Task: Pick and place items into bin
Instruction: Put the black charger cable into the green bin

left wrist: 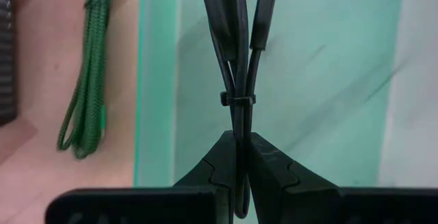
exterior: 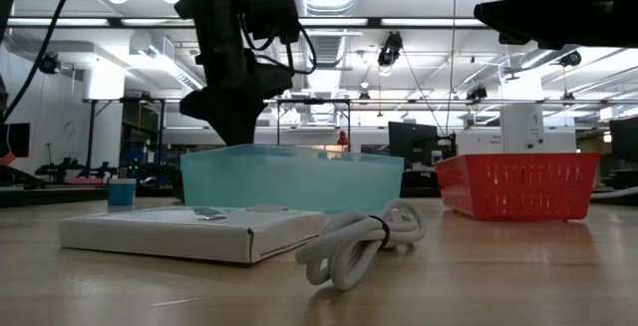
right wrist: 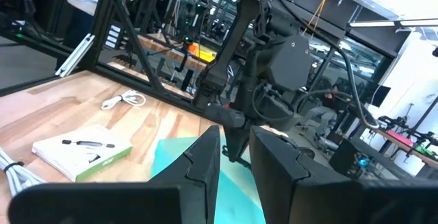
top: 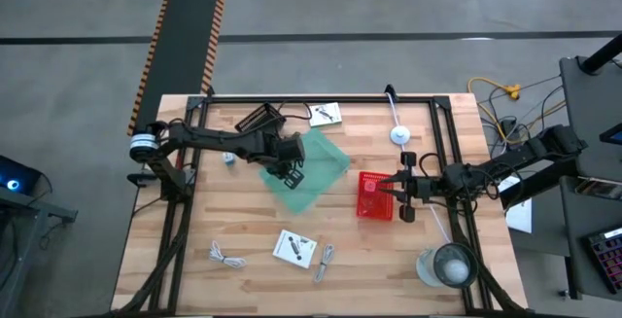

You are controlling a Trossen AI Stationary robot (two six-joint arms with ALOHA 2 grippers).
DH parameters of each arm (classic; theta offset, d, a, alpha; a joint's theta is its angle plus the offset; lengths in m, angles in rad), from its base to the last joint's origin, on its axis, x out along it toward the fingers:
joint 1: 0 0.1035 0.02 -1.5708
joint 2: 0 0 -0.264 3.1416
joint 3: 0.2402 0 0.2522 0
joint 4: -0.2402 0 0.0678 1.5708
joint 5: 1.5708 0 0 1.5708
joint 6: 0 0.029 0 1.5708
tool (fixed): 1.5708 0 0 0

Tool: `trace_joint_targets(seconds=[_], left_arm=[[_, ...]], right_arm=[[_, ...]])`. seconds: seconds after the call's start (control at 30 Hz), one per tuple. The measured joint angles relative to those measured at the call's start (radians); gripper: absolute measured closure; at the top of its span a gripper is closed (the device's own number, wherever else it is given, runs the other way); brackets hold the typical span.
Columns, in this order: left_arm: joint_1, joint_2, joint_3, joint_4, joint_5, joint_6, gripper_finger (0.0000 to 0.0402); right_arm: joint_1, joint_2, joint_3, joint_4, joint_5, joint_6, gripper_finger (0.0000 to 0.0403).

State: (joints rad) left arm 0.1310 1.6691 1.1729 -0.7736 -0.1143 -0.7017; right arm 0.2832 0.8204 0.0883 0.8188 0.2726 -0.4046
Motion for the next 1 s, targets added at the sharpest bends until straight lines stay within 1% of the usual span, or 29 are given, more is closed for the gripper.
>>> trace_joint_targets(seconds=[0.23,0.33,1.0], left_arm=[[0.0,0.021,0.001,0.001,0.007,0.0,0.0391],[0.0,0.027,-0.002,-0.008,0.029,0.0,0.0391],[-0.002,0.044,-0.019,0.002,0.031,0.001,0.0391]], right_arm=[[0.0,0.0,0.0,0.0,0.001,0.0,0.0335],[0.0,0.0,0.0,-0.001,0.003,0.0,0.0335],[0.0,0.0,0.0,-0.003,0.003,-0.008,0.0335]])
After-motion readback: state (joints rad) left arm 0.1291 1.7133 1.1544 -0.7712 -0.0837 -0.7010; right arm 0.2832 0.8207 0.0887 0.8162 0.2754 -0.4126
